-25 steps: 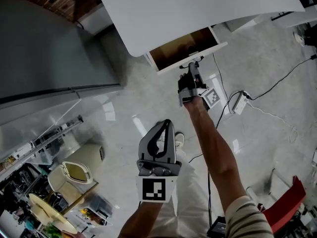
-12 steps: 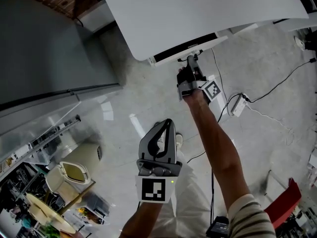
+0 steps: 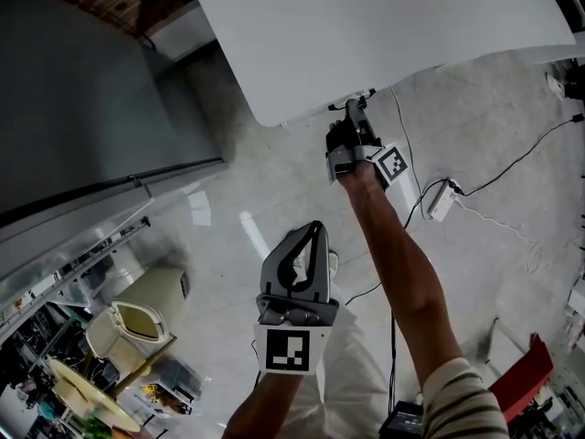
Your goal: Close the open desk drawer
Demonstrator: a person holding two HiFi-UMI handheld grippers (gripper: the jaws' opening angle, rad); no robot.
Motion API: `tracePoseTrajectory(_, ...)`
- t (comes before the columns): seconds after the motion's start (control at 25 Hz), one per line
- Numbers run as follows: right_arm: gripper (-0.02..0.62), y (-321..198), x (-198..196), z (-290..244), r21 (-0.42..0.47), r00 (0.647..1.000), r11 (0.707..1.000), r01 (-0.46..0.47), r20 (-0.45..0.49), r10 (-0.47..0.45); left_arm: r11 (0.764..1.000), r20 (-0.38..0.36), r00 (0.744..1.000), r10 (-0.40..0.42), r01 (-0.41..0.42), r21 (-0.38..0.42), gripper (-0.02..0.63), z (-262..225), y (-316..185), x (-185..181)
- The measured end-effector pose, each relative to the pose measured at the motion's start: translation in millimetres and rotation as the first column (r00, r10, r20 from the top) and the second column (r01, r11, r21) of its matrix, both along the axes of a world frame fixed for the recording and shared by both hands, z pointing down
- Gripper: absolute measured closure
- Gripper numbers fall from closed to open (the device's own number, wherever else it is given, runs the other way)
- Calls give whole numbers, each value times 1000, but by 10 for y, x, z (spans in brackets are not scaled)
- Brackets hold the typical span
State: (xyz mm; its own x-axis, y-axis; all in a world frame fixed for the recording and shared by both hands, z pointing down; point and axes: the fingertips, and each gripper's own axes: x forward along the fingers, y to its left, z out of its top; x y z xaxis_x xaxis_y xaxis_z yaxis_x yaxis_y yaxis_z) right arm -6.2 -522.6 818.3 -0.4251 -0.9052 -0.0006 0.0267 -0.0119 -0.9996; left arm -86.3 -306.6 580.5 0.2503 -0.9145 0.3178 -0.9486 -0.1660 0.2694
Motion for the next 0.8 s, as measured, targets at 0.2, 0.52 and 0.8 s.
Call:
tracePoseTrajectory(0.2, 572, -150, -79, 2, -4, 1000, 1000, 0, 2, 0, 1000, 15, 1000, 10, -10, -7, 600, 7, -56, -51)
tracePoseTrajectory(0.52, 572, -342, -203, 9, -16, 1000, 1000, 16, -15, -17, 1000, 5, 1000, -1, 1, -16, 600, 58, -115, -134)
tracePoseTrajectory(0.8, 572, -450, -285, 37, -26, 1000, 1000, 7, -19, -8, 999, 9, 999, 35, -35, -1, 600, 25, -173, -161)
